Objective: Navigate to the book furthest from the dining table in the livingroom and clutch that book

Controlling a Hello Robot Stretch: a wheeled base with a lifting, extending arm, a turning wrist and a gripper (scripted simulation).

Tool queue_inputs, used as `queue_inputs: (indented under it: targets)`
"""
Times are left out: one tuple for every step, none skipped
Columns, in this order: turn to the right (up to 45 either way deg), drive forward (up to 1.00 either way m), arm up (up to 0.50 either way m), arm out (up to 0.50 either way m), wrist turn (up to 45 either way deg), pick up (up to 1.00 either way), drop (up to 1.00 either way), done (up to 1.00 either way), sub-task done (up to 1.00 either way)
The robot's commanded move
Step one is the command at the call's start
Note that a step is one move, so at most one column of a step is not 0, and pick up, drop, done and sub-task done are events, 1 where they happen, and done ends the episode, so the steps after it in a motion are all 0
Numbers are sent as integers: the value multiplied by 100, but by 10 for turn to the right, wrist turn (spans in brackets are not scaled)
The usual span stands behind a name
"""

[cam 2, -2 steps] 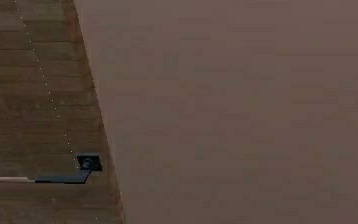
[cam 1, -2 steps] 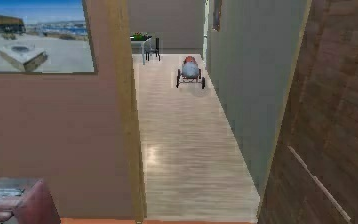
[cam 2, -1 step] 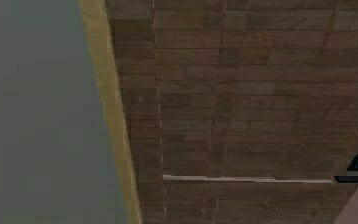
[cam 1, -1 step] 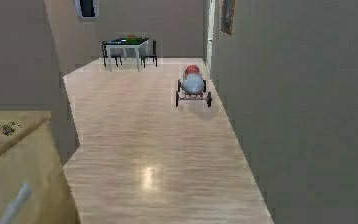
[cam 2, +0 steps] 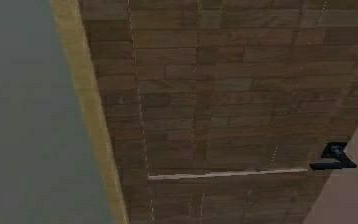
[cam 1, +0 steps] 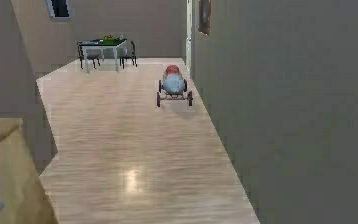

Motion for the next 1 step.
queue_inputs:
  targets:
    - [0, 35, 0, 0, 0, 0, 0, 0, 0]
